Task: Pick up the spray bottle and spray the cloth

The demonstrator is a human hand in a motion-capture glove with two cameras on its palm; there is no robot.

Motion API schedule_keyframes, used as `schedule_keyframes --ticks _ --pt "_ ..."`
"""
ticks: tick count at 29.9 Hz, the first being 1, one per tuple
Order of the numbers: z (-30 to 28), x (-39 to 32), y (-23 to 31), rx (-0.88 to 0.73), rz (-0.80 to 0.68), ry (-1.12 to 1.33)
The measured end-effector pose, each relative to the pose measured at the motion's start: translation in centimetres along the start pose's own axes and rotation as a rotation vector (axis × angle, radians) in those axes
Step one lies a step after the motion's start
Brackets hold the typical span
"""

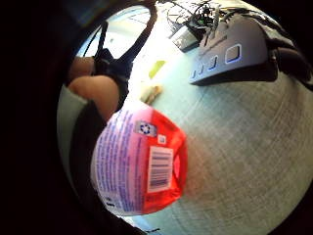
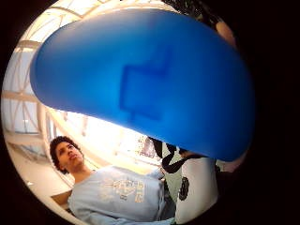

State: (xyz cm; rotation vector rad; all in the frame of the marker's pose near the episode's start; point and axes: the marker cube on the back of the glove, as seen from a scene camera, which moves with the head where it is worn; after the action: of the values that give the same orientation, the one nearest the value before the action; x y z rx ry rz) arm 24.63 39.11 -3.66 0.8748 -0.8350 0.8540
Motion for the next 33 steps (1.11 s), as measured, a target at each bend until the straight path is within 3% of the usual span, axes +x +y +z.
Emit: schedule_keyframes --ticks 15,21,28,33 --pt "0.3 -0.9 -0.9 0.064 -0.051 0.075" --pt "0.5 -4.4 -2.2 -0.063 -0.02 0.104" --pt "3.6 -8.8 -5.5 -0.225 -0.119 0.207" --pt "7.4 -10.4 -8.2 -0.424 -0.024 0.242"
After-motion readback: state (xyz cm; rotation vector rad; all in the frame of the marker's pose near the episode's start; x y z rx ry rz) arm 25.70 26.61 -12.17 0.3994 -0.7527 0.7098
